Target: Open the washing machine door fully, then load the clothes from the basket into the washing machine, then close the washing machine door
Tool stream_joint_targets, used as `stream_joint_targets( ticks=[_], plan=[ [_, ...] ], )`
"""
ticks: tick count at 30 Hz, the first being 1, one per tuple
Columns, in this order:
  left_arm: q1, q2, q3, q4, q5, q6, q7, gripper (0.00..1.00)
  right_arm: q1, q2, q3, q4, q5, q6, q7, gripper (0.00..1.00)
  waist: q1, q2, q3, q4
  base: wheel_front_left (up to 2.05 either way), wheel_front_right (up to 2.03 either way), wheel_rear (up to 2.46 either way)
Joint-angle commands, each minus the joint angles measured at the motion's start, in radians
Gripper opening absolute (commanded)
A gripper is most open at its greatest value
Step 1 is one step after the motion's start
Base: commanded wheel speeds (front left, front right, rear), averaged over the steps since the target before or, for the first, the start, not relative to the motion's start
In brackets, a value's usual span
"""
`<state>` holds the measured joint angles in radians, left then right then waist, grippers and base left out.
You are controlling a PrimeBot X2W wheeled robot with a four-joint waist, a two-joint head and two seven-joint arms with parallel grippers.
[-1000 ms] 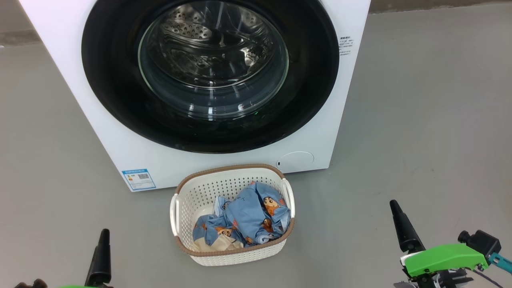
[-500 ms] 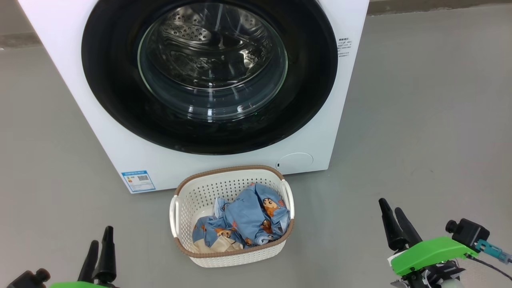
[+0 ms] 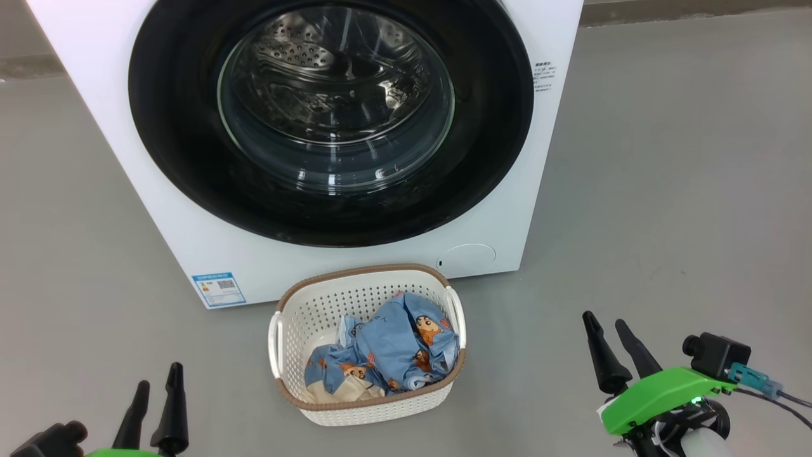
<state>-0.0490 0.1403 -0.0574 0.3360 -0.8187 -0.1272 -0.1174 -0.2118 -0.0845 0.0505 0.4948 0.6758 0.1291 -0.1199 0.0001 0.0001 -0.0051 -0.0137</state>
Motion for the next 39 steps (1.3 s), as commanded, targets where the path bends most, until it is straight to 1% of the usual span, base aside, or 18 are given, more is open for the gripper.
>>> stream_joint_targets(
  ticks=[1, 15, 25, 39],
  plan=[
    [-0.05, 0.029, 0.022, -0.016, 0.038, -0.002, -0.019, 1.0, -0.055, -0.008, 0.022, -0.016, -0.033, 0.001, -0.017, 1.0, -0.0001, -0.0001, -0.001, 0.0, 0.0, 0.0, 0.0],
    [-0.057, 0.041, 0.035, -0.008, 0.222, -0.003, -0.06, 1.0, -0.096, -0.014, 0.04, 0.019, -0.226, 0.001, -0.058, 1.0, -0.0001, -0.0001, -0.004, -0.001, 0.0, 0.0, 0.0],
    [-0.059, 0.041, 0.057, -0.004, 0.343, -0.003, -0.089, 1.0, -0.109, -0.003, 0.021, 0.01, -0.376, 0.001, -0.087, 1.0, -0.0001, -0.0001, -0.008, -0.003, 0.0, 0.0, 0.0],
    [-0.066, 0.051, 0.08, 0.012, 0.499, -0.003, -0.13, 1.0, -0.123, 0.006, 0.033, 0.028, -0.559, 0.001, -0.128, 1.0, -0.0001, -0.0001, -0.015, -0.003, 0.0, 0.0, 0.0]
  ],
)
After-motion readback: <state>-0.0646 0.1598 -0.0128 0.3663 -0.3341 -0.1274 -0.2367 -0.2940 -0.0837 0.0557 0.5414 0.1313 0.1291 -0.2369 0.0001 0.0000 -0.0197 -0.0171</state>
